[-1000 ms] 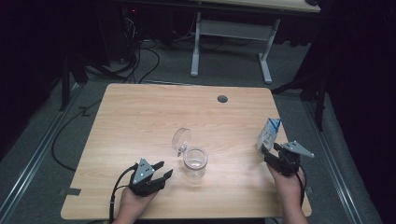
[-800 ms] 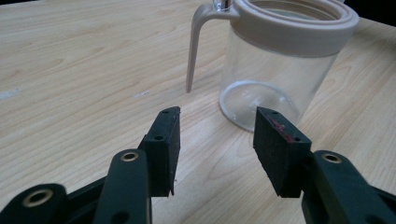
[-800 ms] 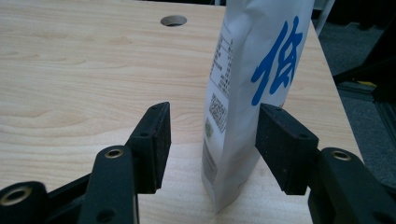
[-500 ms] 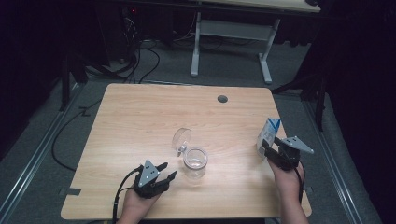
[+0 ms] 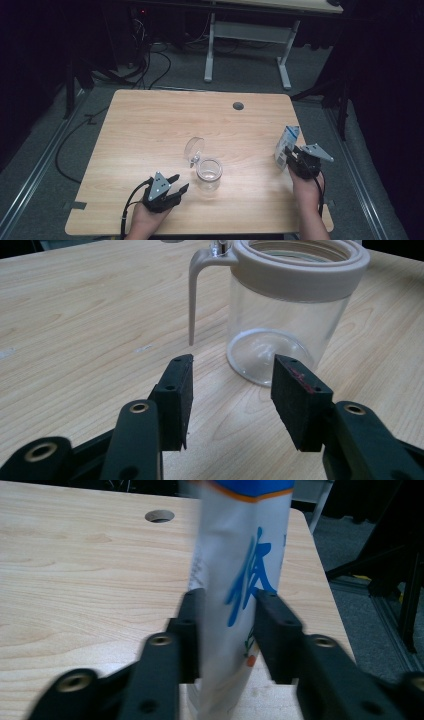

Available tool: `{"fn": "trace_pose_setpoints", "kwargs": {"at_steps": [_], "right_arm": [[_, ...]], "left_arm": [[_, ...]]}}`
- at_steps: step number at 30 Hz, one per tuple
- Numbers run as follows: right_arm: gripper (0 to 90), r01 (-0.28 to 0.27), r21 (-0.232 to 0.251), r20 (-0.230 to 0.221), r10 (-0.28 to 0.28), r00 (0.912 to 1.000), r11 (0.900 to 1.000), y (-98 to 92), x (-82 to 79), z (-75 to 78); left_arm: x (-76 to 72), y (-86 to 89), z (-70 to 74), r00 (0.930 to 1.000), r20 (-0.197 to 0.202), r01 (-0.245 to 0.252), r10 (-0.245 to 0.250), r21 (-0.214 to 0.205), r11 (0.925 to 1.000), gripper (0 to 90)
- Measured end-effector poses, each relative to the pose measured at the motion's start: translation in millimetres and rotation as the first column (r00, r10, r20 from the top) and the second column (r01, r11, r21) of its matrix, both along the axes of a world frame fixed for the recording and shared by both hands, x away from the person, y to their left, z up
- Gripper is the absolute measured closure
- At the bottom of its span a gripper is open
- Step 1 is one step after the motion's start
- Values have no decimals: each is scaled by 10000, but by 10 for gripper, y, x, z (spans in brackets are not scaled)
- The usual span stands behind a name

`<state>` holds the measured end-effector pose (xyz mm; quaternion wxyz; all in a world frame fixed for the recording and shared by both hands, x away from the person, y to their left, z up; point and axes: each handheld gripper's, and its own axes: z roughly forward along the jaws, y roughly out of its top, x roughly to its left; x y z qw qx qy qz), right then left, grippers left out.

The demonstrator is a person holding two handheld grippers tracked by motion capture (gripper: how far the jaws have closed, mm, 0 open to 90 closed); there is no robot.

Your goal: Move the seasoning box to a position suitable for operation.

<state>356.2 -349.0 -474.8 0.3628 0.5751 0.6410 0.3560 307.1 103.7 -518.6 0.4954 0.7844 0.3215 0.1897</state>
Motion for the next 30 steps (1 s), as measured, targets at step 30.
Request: {"fn": "trace_pose_setpoints", "kwargs": {"at_steps": [30], "right_arm": [[894, -1323, -4, 139, 1323, 9911, 9912, 76, -53, 11]], "left_arm": [[-54, -6, 17, 9997, 202, 154, -147, -336, 9993, 511]]}}
